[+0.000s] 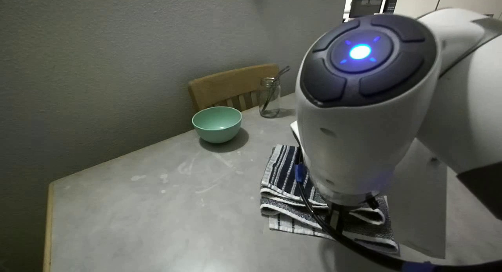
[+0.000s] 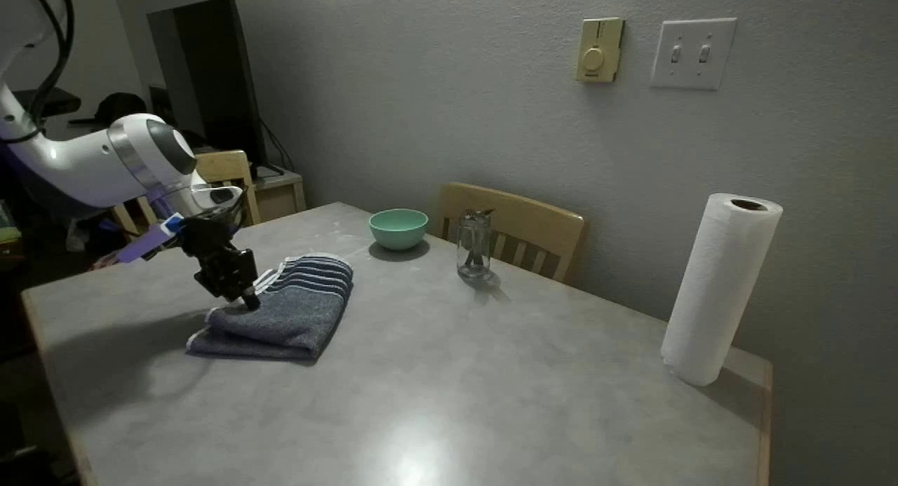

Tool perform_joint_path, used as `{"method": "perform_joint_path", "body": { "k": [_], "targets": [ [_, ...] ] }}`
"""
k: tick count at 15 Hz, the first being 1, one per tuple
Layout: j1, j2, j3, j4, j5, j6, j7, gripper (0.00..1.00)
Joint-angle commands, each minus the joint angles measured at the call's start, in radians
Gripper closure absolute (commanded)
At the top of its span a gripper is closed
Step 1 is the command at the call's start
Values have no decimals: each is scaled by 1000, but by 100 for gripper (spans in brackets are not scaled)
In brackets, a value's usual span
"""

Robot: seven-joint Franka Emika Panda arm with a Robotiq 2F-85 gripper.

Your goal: Unfold the towel

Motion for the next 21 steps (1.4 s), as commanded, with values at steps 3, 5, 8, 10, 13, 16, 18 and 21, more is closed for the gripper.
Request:
{"method": "perform_joint_path", "body": {
  "k": [3,5,8,10,13,16,18,21],
  "targets": [
    [13,10,3,48,29,-53,-66,95],
    [18,2,6,56,27,-68,-73,100],
    [18,2,7,60,25,-64,-70,99],
    [14,0,9,55,32,-55,-70,99],
    [14,-13,13,48,50,-65,-73,99],
    [21,-36,15,44,56,-83,-72,99],
    [23,-54,18,43,54,-99,-72,99],
    [16,-97,27,37,54,-136,-81,99]
  ]
}}
